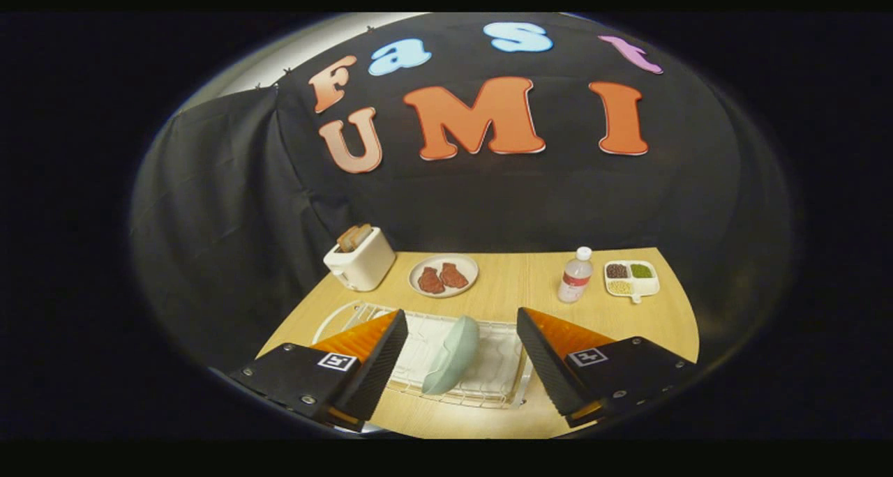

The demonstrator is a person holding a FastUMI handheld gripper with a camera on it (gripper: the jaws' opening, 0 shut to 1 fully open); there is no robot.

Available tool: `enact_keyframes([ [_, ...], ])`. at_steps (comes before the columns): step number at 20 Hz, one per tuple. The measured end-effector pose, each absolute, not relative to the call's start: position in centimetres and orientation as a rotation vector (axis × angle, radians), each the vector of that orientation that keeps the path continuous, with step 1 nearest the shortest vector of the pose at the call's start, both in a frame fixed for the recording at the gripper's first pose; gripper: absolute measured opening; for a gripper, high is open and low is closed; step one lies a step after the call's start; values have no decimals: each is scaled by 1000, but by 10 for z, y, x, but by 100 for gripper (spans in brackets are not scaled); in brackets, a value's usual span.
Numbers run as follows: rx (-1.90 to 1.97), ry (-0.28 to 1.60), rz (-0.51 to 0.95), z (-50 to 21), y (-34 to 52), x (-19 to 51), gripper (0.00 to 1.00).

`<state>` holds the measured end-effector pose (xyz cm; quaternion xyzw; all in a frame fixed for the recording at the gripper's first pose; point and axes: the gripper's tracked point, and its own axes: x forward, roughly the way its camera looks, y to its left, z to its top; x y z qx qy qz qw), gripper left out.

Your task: Take the plate from the dish rack, then take the spoon from the basket and place it into the plate.

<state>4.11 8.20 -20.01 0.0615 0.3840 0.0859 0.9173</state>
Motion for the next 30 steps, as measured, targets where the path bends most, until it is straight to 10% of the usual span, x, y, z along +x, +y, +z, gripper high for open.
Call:
enact_keyframes([
  [30,18,1429,-88,-377,119,1,36],
])
